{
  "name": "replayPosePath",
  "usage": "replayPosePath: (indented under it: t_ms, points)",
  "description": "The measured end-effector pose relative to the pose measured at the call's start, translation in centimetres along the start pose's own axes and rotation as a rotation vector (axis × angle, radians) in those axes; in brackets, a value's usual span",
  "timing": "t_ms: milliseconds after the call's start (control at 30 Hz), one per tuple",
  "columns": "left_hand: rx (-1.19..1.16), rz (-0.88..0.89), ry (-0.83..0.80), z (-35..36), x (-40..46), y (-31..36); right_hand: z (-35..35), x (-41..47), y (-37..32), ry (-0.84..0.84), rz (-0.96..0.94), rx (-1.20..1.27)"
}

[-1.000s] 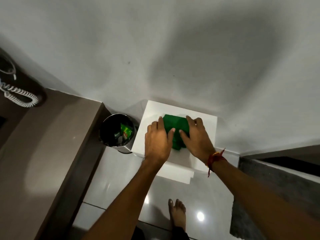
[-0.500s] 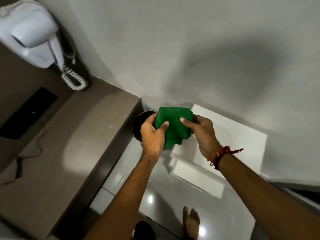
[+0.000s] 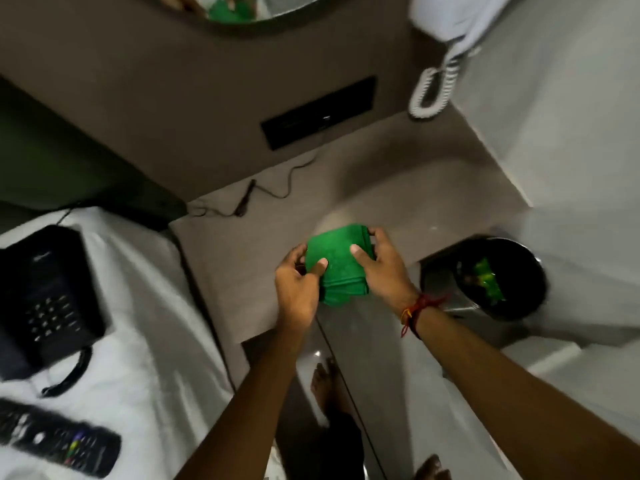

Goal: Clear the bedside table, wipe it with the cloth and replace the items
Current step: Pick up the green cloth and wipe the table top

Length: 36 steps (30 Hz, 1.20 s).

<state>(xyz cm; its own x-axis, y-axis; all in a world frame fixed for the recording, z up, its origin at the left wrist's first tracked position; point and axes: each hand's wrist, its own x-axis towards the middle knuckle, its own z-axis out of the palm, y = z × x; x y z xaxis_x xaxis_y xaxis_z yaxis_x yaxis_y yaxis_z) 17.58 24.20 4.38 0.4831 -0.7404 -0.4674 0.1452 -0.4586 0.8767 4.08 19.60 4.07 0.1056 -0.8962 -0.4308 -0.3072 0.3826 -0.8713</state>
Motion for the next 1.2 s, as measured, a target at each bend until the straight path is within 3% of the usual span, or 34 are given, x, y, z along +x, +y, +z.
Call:
replayPosePath:
  t_ms: [200, 367, 467, 533, 633, 767, 933, 1067, 1200]
  points:
    - [0.131, -0.072, 0.23, -10.7, 5.0, -6.6, 13.1, 3.0, 1.0, -0.319, -0.005, -0.365]
    - [0.322, -0.046, 0.123, -13.4, 6.6, -9.5, 17.1, 4.8, 4.1, -0.391, -0.026, -0.575]
    - [0.501, 0.083, 0.107, -14.1, 6.9, -11.2, 17.7, 4.9, 4.8, -0.241, -0.32, -1.051]
    - [0.606, 0.142, 0.146, -14.6, 6.9, -11.9, 18.4, 4.8, 5.0, -0.245, -0.588, -1.191]
    - [0.604, 0.188, 0.145, -15.1, 6.5, -12.7, 19.2, 5.2, 6.7, -0.53, -0.81, -1.266]
    - [0.615, 0.28, 0.146, -15.1, 6.4, -14.0, 18.6, 6.5, 8.8, -0.627, -0.906, -1.323]
    - [0.8, 0.38, 0.246, -14.0, 6.4, -15.4, 19.3, 14.2, 5.5, -0.564, -0.974, -1.38]
    - [0.91, 0.271, 0.328, -11.2, 6.6, -15.5, 19.6, 19.1, 3.6, -0.462, -0.922, -1.372]
    - [0.898, 0.177, 0.43, -8.7, 7.1, -15.4, 16.9, 15.6, 6.1, -0.462, -0.948, -1.32]
